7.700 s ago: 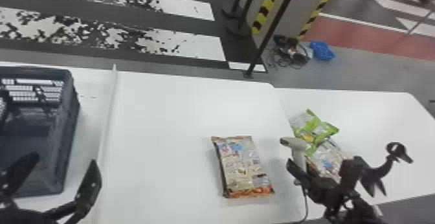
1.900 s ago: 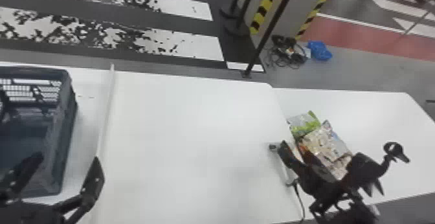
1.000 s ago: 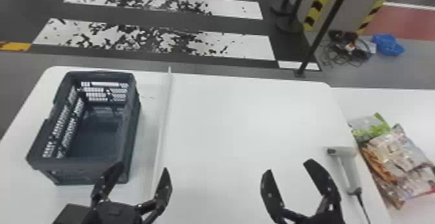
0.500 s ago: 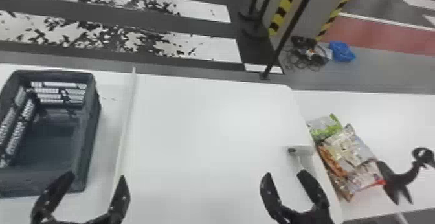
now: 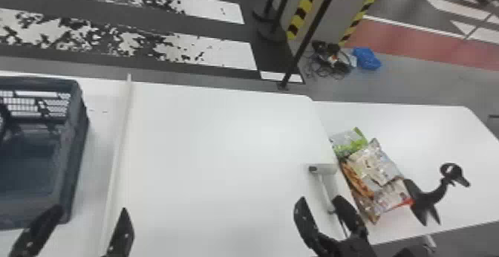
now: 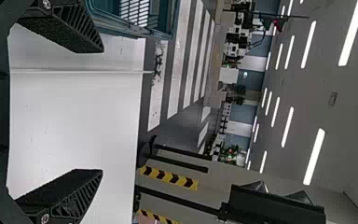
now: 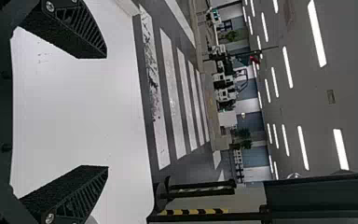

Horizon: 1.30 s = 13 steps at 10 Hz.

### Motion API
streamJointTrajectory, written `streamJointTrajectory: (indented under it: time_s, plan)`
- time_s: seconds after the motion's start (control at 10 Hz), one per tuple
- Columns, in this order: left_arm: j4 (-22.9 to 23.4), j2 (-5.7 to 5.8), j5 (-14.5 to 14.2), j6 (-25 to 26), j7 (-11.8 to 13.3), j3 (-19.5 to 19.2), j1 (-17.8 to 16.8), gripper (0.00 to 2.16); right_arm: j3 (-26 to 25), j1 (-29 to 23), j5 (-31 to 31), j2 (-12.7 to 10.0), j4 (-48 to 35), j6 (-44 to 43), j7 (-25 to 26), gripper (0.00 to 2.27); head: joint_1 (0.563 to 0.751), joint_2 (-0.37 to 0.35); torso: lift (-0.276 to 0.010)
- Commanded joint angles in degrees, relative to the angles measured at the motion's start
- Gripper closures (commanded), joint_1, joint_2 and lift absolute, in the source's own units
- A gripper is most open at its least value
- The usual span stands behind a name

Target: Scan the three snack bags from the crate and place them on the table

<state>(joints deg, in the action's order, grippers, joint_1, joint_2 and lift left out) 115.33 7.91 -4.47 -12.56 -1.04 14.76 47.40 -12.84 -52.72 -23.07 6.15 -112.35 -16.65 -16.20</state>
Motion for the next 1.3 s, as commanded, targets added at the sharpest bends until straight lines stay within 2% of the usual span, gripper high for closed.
streamJointTrajectory:
  time_s: [0.0,0.6,0.9,1.2]
  plan:
    - [0.16,-0.09,0.87,0.04,-0.54,0.89,0.06,0.07,-0.52,-0.54,-0.57,0.0,-0.07,-0.43,-1.12,0.08,0.695,-0.35,-0.037]
    - [2.71,-0.09,1.57,3.38,-1.06,1.33,0.06,0.07,-1.48,-0.28,-1.71,0.0,-0.51,-0.08,-2.43,0.09,0.695,-0.35,-0.037]
    - [3.23,-0.09,1.57,4.26,-0.89,1.24,-0.02,0.07,-2.89,-0.19,-2.07,-0.08,-1.03,5.54,-3.49,0.09,0.695,-0.35,-0.037]
    - [3.23,0.0,1.57,4.26,-0.63,1.24,-0.02,0.07,-2.98,0.51,-1.63,-0.26,-1.03,5.37,-3.66,0.09,0.695,-0.35,-0.037]
